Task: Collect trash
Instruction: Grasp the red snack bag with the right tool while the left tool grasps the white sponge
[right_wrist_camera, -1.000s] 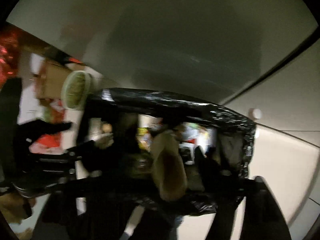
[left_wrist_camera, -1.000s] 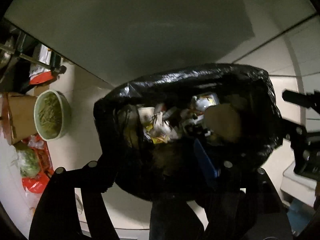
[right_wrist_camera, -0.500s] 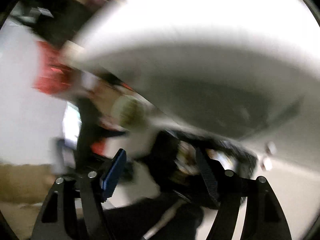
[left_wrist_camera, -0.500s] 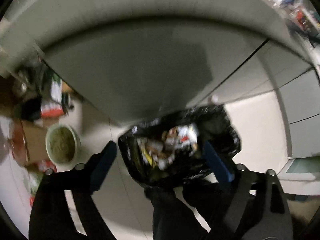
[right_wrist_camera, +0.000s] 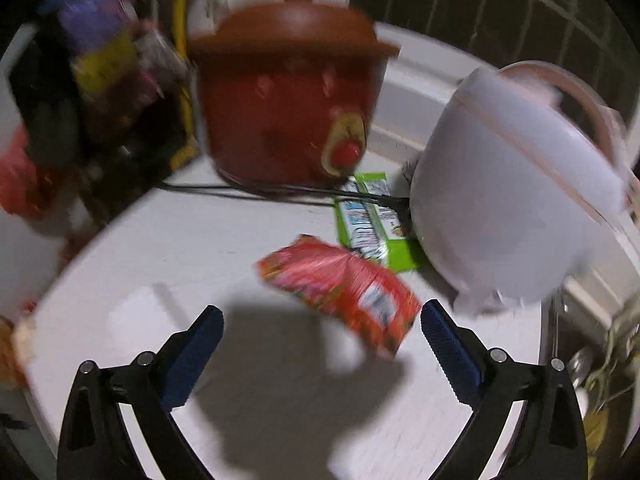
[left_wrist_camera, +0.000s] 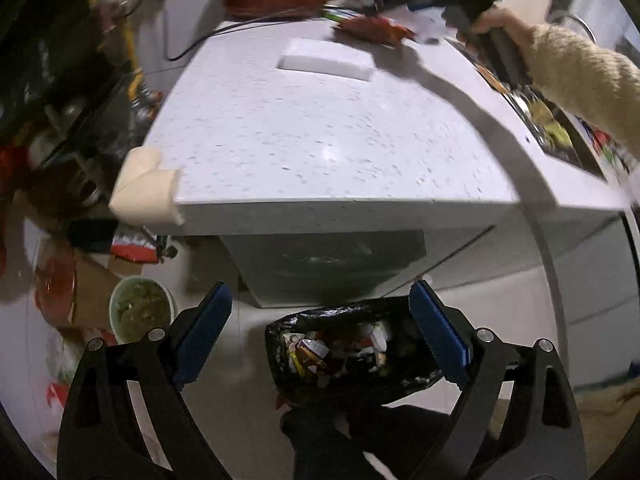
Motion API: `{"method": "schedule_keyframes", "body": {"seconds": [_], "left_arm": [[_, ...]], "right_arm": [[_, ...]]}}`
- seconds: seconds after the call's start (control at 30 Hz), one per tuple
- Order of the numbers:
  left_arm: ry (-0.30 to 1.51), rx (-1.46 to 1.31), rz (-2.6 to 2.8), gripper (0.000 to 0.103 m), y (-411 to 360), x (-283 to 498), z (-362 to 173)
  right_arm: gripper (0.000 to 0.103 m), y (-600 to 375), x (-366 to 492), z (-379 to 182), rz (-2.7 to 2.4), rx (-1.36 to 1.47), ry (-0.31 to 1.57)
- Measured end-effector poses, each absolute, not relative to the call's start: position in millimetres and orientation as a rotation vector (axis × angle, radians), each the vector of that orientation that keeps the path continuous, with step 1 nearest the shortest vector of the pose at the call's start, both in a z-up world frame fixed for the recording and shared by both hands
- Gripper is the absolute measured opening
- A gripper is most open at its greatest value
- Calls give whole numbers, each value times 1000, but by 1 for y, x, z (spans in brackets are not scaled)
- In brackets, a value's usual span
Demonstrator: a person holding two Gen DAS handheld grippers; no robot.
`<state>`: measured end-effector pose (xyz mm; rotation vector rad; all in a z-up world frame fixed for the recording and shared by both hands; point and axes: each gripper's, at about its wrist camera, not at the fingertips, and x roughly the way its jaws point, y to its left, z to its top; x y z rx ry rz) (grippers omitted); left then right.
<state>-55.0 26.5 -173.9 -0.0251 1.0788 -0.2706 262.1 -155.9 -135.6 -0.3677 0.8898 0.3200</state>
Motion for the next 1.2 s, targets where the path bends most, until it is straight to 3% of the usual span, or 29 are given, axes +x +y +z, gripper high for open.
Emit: {"method": "schedule_keyframes", "body": {"seconds": [0.33,0.5,0.57,0.6,0.93,1.2], "left_arm": [[1094,-97,-220,88,48,-58,-165],[1065,-62,-232,88,46,-52,-157],[1043,-37,-250,88,45,-47,-150],[1032,-23,-255,88,45,-44,-147],[945,45,-348,88,23,52,-106],[964,62,-399,88,-40,155,-127]], "right_arm": [[94,-140,313,-170,339,-462,1030],[64,-150,305,-176,365,-410,1083],[41,-164,298,-166,388,-273,1082],[39,-170,295,-161,390,-232,1071],[39,-232,188,-108,454,100,944],[39,-270,103,-93,458,272,895]]}}
